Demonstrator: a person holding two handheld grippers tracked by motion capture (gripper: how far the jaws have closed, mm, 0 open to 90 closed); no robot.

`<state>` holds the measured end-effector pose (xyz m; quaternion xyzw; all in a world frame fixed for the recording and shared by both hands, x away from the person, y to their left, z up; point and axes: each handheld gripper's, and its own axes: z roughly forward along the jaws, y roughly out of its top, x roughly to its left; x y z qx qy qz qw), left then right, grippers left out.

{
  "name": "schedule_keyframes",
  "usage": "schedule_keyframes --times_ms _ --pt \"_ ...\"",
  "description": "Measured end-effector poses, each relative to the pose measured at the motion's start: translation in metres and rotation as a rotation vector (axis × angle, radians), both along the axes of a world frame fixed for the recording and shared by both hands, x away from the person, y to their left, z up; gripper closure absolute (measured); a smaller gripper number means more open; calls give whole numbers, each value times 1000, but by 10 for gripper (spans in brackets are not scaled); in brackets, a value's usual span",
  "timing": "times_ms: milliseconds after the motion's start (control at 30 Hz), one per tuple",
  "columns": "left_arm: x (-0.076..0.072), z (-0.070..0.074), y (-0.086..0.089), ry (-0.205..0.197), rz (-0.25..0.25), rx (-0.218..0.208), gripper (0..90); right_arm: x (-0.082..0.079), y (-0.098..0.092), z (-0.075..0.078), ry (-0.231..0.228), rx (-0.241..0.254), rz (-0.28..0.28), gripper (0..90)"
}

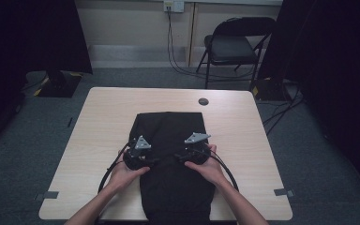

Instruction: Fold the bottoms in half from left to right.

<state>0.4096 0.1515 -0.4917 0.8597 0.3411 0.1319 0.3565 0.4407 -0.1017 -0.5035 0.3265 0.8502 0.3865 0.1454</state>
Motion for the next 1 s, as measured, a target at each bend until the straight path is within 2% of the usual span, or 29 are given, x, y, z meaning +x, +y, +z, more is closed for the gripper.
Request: schedule_keyframes --times_ms 33,100,167,267,367,467,533,600,633,700,733,767,833,867,900,933,967,1000 --pt "-1 1 0 20 1 -6 475 -3 0 0 0 1 -6 261" --pt "-6 0 0 35 4 -33 474 -12 0 0 1 0 -20 261" --pt "-12 -1 2 23 -16 -39 475 -18 -1 0 0 2 -20 261" --pt "-21 0 0 28 -22 -24 474 -27 -3 0 2 0 -16 261" --pt "-30 -1 -3 25 -19 -38 463 -36 -5 0 0 2 -17 262" --pt "-34 2 -6 54 -25 -29 455 -47 -7 0 0 3 -31 262" --pt "-36 3 -7 53 -49 -14 446 -54 -9 0 1 3 -28 262" --pt "-37 4 -8 50 -59 -27 442 -57 -10 0 -2 3 -25 262" --pt "-35 6 -8 43 -59 -28 439 -58 -11 0 -1 3 -22 261" --pt "-26 12 -5 25 -39 -67 463 -58 -10 0 -3 3 -23 261" --pt "-20 16 -4 8 -23 -95 458 -58 -10 0 -3 4 -22 261" --pt "-13 20 -3 -26 -1 -101 459 -58 -10 0 -4 4 -22 262" --pt "2 23 -2 -10 24 -114 455 -58 -11 0 -1 5 -22 262" --pt "10 23 -1 -6 40 -101 454 -58 -11 0 -1 6 -22 262" --pt "16 20 0 -7 62 -88 456 -58 -11 0 -2 5 -21 262" --pt "21 17 2 -12 83 -94 455 -58 -11 0 -3 5 -21 262" --pt "24 12 4 5 92 -98 464 -59 -11 0 -4 4 -21 262" --pt "25 7 4 24 84 -80 474 -59 -11 0 -4 5 -22 262"
